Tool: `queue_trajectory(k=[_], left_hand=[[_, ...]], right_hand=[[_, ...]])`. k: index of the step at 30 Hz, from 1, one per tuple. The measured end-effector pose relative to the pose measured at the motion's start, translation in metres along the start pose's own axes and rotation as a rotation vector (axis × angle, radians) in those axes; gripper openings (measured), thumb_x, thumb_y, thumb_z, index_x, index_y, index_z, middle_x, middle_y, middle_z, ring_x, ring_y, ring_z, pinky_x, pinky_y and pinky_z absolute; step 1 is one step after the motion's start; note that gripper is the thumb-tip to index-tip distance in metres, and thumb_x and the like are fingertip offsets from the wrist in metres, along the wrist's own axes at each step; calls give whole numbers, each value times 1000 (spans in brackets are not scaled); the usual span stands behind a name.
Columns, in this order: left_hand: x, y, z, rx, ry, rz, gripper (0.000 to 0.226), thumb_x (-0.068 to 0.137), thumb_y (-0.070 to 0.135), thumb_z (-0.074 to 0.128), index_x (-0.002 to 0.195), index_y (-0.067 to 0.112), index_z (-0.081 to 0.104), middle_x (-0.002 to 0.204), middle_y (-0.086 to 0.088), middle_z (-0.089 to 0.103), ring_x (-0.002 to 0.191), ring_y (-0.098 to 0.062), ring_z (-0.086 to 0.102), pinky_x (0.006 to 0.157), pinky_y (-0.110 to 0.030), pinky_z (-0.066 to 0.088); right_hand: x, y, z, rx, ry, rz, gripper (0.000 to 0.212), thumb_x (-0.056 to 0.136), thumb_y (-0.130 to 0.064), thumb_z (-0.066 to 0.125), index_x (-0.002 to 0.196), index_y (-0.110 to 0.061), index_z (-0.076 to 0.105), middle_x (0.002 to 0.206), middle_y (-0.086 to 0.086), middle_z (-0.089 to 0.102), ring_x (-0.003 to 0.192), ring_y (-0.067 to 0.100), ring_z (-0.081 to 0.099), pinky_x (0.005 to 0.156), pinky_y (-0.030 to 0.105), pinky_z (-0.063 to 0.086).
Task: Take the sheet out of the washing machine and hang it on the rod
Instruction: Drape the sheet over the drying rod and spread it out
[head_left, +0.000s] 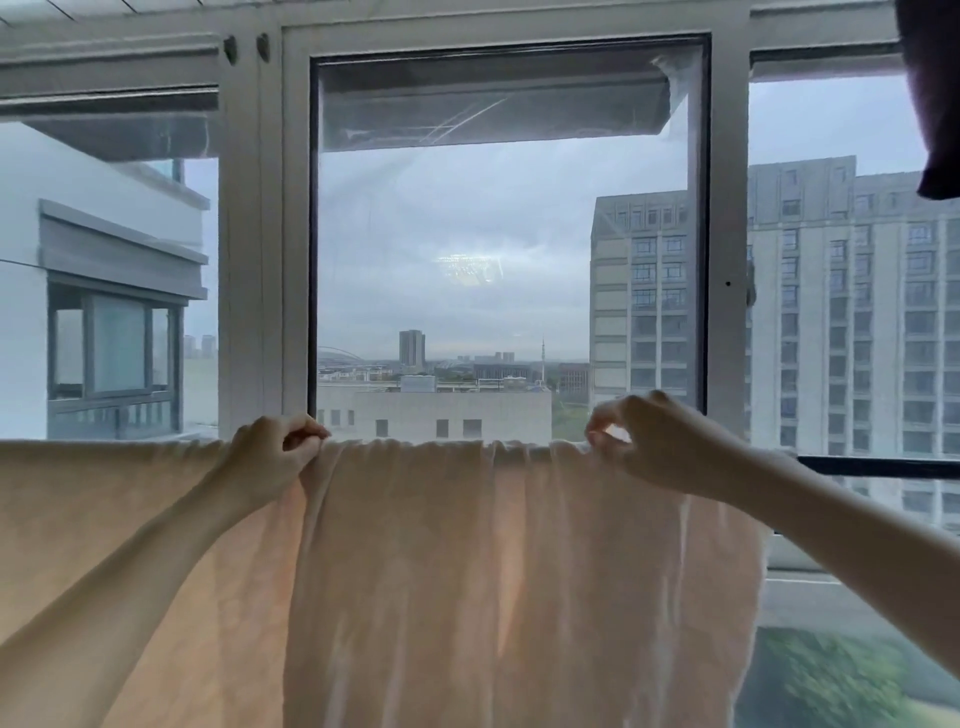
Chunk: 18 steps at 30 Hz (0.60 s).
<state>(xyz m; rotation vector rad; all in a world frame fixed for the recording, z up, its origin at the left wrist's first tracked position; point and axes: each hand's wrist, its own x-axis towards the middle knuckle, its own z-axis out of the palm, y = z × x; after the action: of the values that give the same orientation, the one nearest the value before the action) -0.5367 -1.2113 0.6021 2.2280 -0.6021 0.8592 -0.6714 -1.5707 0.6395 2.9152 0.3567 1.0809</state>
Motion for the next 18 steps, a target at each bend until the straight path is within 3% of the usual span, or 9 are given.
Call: queue_trajectory(k=[2,5,8,11,15,18], left_hand=[[-4,-5,-8,-20,-79,3,25,84,2,60,99,22,67,91,6,68,90,-10,60,79,-22,43],[-9,-15,-15,2,-82,54,36,79,-1,64,100,29,65,93,9,68,91,-6,61,83,-23,46],[-13,-19,-16,23,11,103,27,80,8,72,102,24,68,92,10,68,87,-3,61,79,-16,43],[-15,-23,-17,5,102,126,20,74,13,78,91,19,70,86,8,70,81,0,62,74,-12,43],[-13,-30,-20,-46,108,125,9,73,11,77,78,16,72,86,7,72,81,-3,66,80,-22,51],[-9,-40,-24,20,153,114,6,78,10,74,79,15,71,80,5,71,75,-4,63,75,-24,49]], right_hand=[[12,-25,12,68,17,-90,23,92,-29,59,110,-16,65,106,-2,70,89,9,66,83,24,54],[31,-53,31,122,29,-150,24,90,-32,61,109,-17,65,102,-3,69,88,8,65,77,20,52],[43,-71,42,130,74,-159,14,88,-28,64,91,-14,66,89,-2,66,77,13,62,71,26,52],[47,-75,47,151,132,-142,10,88,-20,66,85,-11,66,83,-3,64,72,11,59,70,27,52],[45,-62,42,111,183,-81,12,89,-20,63,86,-8,62,83,1,64,69,14,61,70,32,55],[40,-35,25,94,256,15,10,88,-15,63,86,-5,61,76,1,60,65,16,59,68,34,56]])
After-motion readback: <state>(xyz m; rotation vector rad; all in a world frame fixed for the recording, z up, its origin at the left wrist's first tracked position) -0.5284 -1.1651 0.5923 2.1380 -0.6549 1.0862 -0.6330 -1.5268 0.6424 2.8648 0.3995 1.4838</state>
